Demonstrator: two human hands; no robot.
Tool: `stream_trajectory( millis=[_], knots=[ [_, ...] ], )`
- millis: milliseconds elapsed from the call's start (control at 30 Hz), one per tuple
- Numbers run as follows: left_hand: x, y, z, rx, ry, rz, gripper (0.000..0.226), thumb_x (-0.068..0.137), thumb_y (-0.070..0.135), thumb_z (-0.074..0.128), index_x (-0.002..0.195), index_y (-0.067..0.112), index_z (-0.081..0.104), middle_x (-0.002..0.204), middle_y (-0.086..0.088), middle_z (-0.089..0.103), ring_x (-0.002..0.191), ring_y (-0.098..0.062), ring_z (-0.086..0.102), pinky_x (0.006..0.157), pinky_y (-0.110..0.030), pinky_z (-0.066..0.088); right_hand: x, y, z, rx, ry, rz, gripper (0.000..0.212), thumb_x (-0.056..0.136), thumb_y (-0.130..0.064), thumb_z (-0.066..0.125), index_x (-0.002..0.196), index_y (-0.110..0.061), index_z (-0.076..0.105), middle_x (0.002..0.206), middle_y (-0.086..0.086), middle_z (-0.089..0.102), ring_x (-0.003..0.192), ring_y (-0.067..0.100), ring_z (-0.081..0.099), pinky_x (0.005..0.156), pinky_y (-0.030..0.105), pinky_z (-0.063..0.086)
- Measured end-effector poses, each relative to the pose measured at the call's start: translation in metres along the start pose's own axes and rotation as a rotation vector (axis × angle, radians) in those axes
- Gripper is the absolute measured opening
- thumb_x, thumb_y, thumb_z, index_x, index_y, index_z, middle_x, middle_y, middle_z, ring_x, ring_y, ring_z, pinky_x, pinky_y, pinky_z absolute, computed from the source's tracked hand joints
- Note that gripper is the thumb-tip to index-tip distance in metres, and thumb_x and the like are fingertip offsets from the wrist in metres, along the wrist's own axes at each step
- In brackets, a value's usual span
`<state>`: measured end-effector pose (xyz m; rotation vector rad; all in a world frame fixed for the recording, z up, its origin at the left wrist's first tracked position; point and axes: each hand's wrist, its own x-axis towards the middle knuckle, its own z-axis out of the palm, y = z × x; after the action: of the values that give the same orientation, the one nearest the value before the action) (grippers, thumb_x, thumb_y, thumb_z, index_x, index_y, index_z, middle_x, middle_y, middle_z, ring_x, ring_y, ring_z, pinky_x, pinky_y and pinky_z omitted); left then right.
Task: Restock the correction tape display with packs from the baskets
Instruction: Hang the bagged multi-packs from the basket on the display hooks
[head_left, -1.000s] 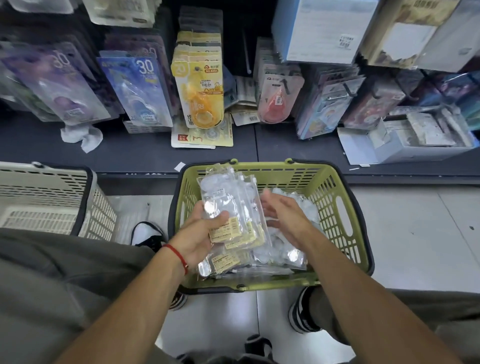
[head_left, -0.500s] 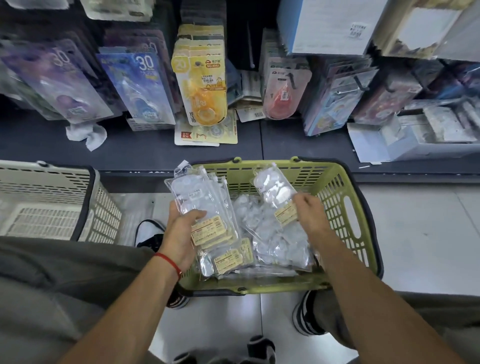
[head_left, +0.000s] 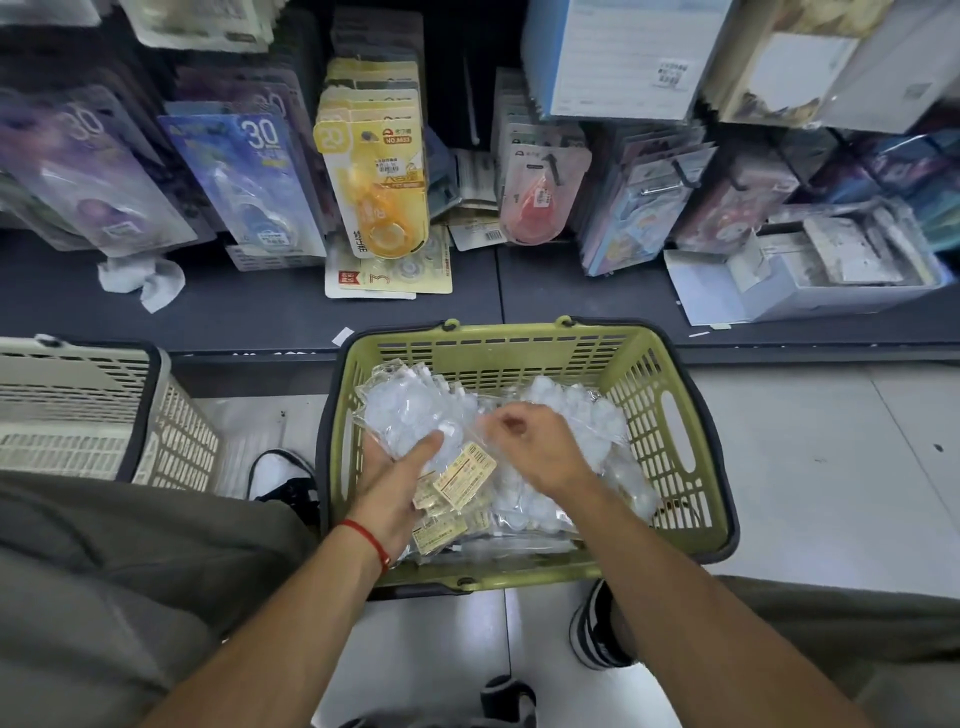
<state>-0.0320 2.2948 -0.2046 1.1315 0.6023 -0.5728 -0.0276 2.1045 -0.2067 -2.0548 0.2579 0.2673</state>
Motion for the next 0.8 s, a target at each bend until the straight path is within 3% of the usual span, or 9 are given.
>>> stream_trajectory(
  millis=[67, 133, 167, 300, 367, 500, 600, 733, 800],
  knots=[
    [0.0, 0.0, -0.005, -0.004, 0.002, 0.017, 0.068, 0.094, 0.016, 0.077, 0.151, 0.036, 0.046, 0.142, -0.011, 0.066, 0.121, -0.037, 0.069, 0.083, -0.055, 0.064, 0.015, 0.025, -0.026, -0.365, 0.154, 0.062, 0.033, 0.104, -0.03, 0.063, 0.136, -0.021, 0.065, 0.143, 0.002, 0.061, 0.129, 0.015, 0.059, 0.113, 0.032, 0.043],
    [-0.003, 0.002, -0.008, 0.011, -0.005, 0.027, 0.075, 0.091, 0.018, 0.081, 0.15, 0.045, 0.043, 0.146, -0.004, 0.063, 0.125, -0.035, 0.067, 0.091, -0.059, 0.061, 0.021, 0.053, -0.051, -0.646, 0.075, 0.207, 0.058, 0.107, -0.035, 0.057, 0.16, -0.023, 0.038, 0.171, 0.006, 0.027, 0.158, 0.031, 0.026, 0.128, 0.046, 0.023],
    [-0.005, 0.003, -0.009, 0.027, -0.006, 0.027, 0.077, 0.089, 0.02, 0.082, 0.149, 0.048, 0.042, 0.146, -0.002, 0.063, 0.124, -0.034, 0.067, 0.09, -0.058, 0.061, 0.021, 0.063, -0.059, -0.663, 0.024, 0.266, 0.063, 0.107, -0.039, 0.057, 0.163, -0.024, 0.032, 0.173, 0.005, 0.023, 0.16, 0.031, 0.02, 0.13, 0.048, 0.019],
    [-0.01, 0.006, -0.008, 0.082, -0.021, 0.032, 0.097, 0.07, 0.032, 0.089, 0.151, 0.049, 0.039, 0.145, -0.001, 0.064, 0.124, -0.033, 0.068, 0.095, -0.06, 0.059, 0.021, 0.078, -0.063, -0.632, 0.113, 0.221, 0.045, 0.103, -0.032, 0.066, 0.145, -0.018, 0.059, 0.141, 0.011, 0.064, 0.126, 0.029, 0.061, 0.11, 0.038, 0.047],
    [-0.009, 0.009, -0.008, 0.062, -0.039, 0.046, 0.096, 0.067, 0.031, 0.089, 0.149, 0.048, 0.042, 0.139, -0.003, 0.069, 0.119, -0.033, 0.071, 0.082, -0.053, 0.064, 0.015, 0.073, -0.067, -0.658, 0.09, 0.159, 0.035, 0.106, -0.028, 0.06, 0.139, -0.018, 0.064, 0.129, 0.013, 0.069, 0.114, 0.03, 0.065, 0.099, 0.036, 0.051],
    [-0.011, 0.012, -0.009, 0.069, -0.044, 0.107, 0.081, 0.072, 0.028, 0.089, 0.14, 0.044, 0.049, 0.133, -0.003, 0.073, 0.106, -0.029, 0.077, 0.071, -0.045, 0.065, -0.007, 0.057, -0.081, -0.238, 0.289, 0.087, 0.026, 0.113, -0.021, 0.044, 0.105, -0.015, 0.068, 0.089, 0.003, 0.069, 0.087, 0.025, 0.063, 0.069, 0.031, 0.046],
    [-0.013, 0.015, -0.004, 0.084, -0.044, 0.177, 0.064, 0.086, 0.021, 0.084, 0.136, 0.045, 0.051, 0.13, -0.001, 0.074, 0.105, -0.029, 0.077, 0.073, -0.05, 0.065, -0.015, 0.026, -0.083, 0.336, 0.383, 0.243, 0.026, 0.111, -0.02, 0.047, 0.091, -0.015, 0.062, 0.084, 0.006, 0.067, 0.083, 0.027, 0.067, 0.074, 0.034, 0.053],
    [-0.024, 0.034, 0.015, 0.134, -0.093, 0.286, 0.052, 0.09, 0.035, 0.079, 0.126, 0.058, 0.05, 0.124, 0.025, 0.071, 0.108, -0.006, 0.072, 0.081, -0.05, 0.061, -0.022, -0.029, -0.078, 0.701, 0.131, 0.226, 0.018, 0.102, -0.015, 0.06, 0.108, -0.008, 0.075, 0.093, 0.012, 0.076, 0.08, 0.027, 0.071, 0.067, 0.039, 0.058],
    [-0.034, 0.05, 0.024, 0.159, -0.127, 0.355, 0.055, 0.09, 0.049, 0.074, 0.132, 0.061, 0.042, 0.127, 0.041, 0.057, 0.12, 0.003, 0.056, 0.11, -0.044, 0.04, -0.024, -0.058, -0.068, 0.712, 0.02, 0.125, 0.016, 0.103, -0.02, 0.064, 0.107, -0.016, 0.079, 0.106, 0.011, 0.08, 0.089, 0.029, 0.074, 0.077, 0.044, 0.06]
  ],
)
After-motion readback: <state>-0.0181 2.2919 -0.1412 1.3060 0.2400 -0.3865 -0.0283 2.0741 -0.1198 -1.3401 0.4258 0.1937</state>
